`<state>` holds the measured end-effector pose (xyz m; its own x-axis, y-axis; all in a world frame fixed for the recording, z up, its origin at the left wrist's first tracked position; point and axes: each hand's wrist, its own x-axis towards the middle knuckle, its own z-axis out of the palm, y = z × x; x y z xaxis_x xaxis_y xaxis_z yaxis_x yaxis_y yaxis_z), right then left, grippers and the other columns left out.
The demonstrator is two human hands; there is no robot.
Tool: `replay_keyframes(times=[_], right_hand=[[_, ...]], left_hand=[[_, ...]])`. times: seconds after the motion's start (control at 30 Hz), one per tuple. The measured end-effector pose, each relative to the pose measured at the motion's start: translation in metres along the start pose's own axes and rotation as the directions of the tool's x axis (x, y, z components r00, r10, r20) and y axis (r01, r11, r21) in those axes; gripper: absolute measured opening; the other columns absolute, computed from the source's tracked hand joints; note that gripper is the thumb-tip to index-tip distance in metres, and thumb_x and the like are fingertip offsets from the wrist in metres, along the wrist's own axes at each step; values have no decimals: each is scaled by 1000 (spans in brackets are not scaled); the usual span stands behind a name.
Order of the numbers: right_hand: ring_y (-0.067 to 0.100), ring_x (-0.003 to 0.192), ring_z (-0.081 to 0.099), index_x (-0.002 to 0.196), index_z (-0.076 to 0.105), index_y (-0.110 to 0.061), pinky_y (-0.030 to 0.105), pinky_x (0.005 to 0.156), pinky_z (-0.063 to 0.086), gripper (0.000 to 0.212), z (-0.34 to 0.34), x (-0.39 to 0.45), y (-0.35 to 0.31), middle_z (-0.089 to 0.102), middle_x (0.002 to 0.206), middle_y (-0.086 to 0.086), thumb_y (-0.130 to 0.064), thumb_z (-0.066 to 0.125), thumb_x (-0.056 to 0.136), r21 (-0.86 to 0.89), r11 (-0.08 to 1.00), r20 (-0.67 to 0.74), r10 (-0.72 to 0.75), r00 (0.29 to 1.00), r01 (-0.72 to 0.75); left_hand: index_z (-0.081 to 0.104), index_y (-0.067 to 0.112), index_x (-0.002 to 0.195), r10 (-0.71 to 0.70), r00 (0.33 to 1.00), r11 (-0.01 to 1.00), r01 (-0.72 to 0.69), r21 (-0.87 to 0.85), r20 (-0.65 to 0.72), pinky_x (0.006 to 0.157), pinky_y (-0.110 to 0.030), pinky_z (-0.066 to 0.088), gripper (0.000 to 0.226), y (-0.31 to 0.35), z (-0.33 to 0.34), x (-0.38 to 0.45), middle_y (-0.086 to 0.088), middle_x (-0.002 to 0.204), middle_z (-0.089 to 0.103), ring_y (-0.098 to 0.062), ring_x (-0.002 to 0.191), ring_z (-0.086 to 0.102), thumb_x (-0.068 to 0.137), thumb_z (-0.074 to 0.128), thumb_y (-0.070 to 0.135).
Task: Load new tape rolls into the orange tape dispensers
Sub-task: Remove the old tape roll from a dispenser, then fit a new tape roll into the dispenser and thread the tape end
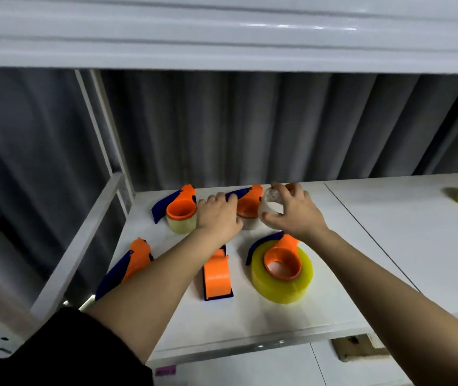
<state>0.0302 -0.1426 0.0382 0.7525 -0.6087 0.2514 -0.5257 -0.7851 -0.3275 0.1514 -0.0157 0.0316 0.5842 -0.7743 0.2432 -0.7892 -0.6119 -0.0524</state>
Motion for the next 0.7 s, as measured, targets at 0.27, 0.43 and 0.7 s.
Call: replay_keyframes(times=[0.27, 0.43, 0.7], right_hand=[[30, 123, 40, 146, 29, -26, 38, 91, 45, 76, -8, 5, 63, 38, 138, 9, -56, 54, 81, -269, 963, 15, 1, 1000, 3], [29, 121, 41, 144, 29, -25, 38, 90, 46, 74, -27, 11, 142, 39, 135, 9, -57, 53, 82, -271, 962, 51, -29, 998, 42], [30, 119, 41, 141, 32, -25, 38, 90, 44, 71, -45, 24, 214, 38, 134, 9, -53, 55, 81, -284, 953, 143, -65, 988, 104]], left_hand=[[45, 14, 127, 83, 994, 988, -92, 121, 71, 90, -38, 37, 52, 44, 10, 28, -11, 124, 56, -30, 112, 54, 86, 49, 46], [44, 14, 127, 4, 995, 992, -17, 127, 103, 90, -38, 36, 51, 124, 17, 44, -11, 127, 53, -29, 115, 50, 86, 47, 44], [43, 16, 123, -77, 990, 989, 61, 136, 117, 87, -37, 36, 43, 202, 15, 57, -9, 119, 57, -27, 110, 53, 89, 42, 42]])
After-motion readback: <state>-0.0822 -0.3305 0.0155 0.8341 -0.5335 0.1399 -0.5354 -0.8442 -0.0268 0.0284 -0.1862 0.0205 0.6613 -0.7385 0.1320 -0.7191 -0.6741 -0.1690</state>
